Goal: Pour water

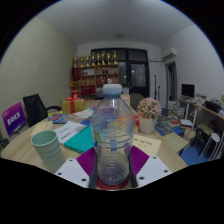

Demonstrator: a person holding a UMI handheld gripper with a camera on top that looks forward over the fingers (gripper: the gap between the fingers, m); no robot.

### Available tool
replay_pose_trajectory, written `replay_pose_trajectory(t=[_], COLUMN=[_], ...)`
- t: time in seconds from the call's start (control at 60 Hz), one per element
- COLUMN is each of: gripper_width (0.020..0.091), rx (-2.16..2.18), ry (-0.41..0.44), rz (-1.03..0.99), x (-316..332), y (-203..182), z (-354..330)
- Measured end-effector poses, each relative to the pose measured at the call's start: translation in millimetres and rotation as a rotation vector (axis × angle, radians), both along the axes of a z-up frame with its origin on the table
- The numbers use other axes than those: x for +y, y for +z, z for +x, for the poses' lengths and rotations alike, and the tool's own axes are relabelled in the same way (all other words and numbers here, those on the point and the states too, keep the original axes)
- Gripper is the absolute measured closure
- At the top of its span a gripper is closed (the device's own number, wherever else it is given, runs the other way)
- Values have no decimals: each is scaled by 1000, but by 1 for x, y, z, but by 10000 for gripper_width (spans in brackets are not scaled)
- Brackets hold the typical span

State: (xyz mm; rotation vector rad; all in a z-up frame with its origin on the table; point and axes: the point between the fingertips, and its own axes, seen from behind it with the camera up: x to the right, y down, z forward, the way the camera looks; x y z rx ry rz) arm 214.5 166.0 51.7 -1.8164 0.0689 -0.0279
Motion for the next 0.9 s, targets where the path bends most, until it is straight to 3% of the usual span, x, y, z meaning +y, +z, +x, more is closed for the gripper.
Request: replay_pose_trajectory(t=[0.133,0.217,0.233,0.483,0.6,0.9], gripper_width=[474,290,253,260,261,260], rx=[-14,-4,-6,-56,-55,-91], ry=[-36,-67,-75,-119,-131,-188], rz=[-32,-94,-95,-77,-47,-24], x=[-4,-18,-24,-142,-221,-382], y=[2,-10,-3,58,105,182], z=[2,25,2,-31,-88,-189])
